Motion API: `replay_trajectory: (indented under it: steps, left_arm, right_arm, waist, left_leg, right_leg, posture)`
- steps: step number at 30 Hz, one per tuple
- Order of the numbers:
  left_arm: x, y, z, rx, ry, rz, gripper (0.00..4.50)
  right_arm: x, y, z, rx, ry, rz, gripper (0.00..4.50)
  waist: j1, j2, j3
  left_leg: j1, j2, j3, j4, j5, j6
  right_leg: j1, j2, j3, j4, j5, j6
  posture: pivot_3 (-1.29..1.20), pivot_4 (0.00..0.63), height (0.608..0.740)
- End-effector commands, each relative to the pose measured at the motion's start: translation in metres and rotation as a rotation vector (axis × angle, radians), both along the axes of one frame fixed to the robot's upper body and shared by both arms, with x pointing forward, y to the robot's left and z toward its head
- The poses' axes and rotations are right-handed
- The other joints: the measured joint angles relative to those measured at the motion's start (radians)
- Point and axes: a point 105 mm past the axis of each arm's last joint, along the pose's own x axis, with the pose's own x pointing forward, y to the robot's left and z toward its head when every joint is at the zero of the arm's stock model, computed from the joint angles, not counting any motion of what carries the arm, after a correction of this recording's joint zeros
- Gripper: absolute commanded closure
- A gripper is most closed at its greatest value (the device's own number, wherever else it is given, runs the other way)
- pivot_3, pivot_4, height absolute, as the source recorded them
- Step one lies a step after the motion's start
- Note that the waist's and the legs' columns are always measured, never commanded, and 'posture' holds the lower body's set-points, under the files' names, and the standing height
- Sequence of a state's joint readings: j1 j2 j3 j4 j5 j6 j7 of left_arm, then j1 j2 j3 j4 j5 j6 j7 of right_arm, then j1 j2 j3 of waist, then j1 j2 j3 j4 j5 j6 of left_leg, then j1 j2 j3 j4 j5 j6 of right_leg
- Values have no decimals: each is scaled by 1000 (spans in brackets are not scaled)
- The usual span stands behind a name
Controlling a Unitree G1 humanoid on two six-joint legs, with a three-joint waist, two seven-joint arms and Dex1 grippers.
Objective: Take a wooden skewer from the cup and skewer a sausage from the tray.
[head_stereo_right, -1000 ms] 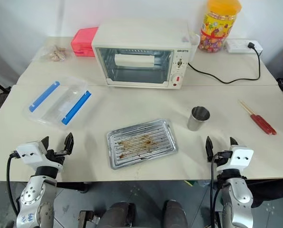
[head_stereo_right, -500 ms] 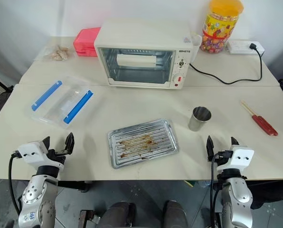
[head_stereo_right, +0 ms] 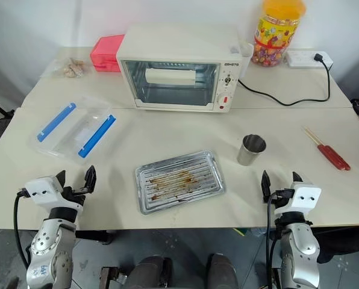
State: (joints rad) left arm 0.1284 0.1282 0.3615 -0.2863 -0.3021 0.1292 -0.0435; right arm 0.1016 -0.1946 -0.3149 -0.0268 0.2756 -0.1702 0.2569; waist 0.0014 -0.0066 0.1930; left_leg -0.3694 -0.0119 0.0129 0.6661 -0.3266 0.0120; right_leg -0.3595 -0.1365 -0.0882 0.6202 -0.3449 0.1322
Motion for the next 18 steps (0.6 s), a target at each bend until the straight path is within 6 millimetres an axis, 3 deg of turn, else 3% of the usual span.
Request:
replay_trajectory:
  steps: [1, 18]
  left_arm:
    - [-2, 0, 8, 19, -33, 8, 25]
    - [-6, 1, 8, 29, -23, 2, 25]
  right_arm:
    - [1, -3, 9, -18, -26, 4, 0]
    - [-1, 0, 11, -21, -42, -2, 0]
  waist:
    - [0, 0, 0]
    - [-1, 0, 0]
  left_leg:
    - [0, 0, 0, 0, 0, 0]
    - [0, 1, 1, 0, 0, 0]
  right_leg:
    - [0, 0, 0, 0, 0, 0]
    - [0, 1, 1, 0, 0, 0]
  posture:
    - [0, 150, 740]
    - [0, 150, 740]
